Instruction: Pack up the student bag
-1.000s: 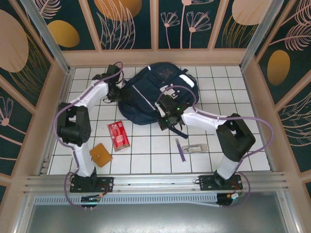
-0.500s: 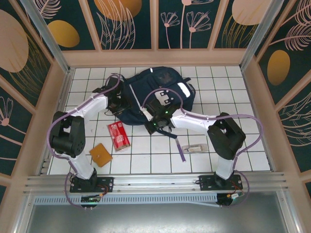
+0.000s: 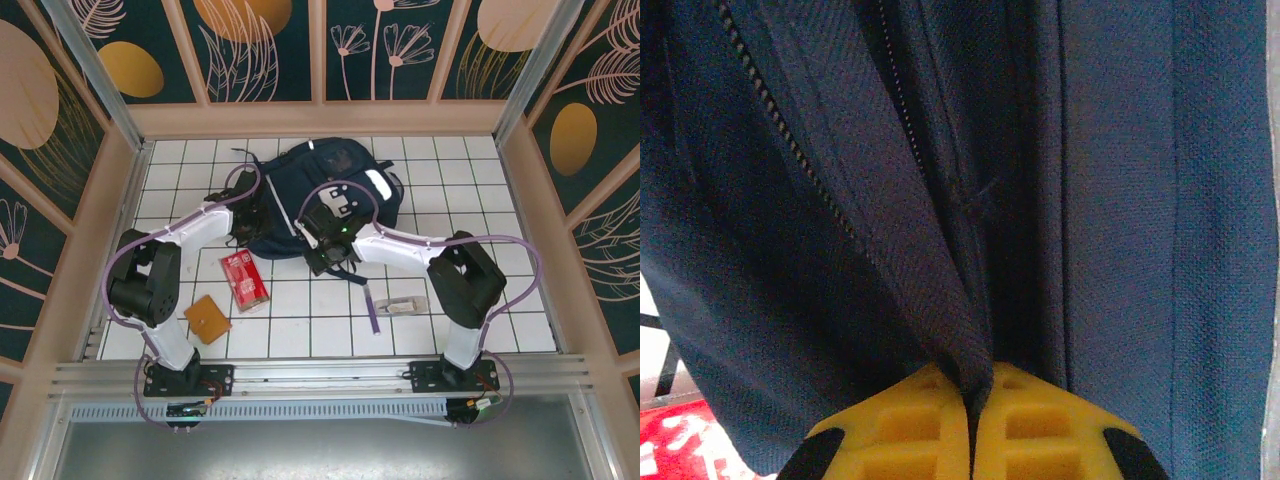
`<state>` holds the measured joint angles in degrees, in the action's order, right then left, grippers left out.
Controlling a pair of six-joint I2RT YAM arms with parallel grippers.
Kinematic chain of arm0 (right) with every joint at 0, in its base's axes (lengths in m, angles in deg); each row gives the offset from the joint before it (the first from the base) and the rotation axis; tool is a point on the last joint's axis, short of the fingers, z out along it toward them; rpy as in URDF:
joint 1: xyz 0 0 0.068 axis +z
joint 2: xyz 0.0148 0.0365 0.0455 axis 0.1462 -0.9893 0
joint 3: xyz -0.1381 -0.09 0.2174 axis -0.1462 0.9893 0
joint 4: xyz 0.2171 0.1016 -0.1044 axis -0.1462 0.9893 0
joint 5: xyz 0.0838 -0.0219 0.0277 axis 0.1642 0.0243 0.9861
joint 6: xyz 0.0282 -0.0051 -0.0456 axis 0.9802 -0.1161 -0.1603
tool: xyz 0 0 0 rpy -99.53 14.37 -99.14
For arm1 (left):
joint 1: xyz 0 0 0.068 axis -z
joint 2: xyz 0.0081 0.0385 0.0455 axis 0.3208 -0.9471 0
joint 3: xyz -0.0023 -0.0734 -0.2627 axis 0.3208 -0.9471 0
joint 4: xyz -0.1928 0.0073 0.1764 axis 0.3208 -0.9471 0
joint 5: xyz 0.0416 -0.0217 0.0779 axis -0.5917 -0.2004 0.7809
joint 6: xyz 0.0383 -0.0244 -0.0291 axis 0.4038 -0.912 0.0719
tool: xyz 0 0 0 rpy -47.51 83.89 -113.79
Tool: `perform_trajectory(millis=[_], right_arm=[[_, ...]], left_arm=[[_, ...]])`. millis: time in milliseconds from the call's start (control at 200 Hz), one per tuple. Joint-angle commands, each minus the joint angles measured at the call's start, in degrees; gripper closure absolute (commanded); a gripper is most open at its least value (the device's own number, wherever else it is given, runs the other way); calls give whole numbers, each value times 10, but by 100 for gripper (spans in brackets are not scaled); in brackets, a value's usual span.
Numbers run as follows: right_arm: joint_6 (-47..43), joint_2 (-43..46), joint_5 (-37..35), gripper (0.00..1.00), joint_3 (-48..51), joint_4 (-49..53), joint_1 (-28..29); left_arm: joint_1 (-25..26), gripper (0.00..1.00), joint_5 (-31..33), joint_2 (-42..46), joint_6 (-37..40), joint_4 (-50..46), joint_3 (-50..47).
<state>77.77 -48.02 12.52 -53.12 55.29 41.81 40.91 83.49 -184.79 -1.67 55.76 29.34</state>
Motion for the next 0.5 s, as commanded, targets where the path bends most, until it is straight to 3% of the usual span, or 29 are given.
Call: perform_trajectory(millis=[0,250,390,495], right_arm=[[22,8,-83,100,30,58,-32],[92,59,-105,100,95,54,-118],[98,84,-89,94,100,39,-134],[111,108,-90,93,104,27,-150]], left_arm=[[-3,100,-2,6,44,-28,27],[-3,100,-38,-1,77,-49,37],[0,100,-102,6,80,-24,17],[21,100,-95,42,100,8,-6]])
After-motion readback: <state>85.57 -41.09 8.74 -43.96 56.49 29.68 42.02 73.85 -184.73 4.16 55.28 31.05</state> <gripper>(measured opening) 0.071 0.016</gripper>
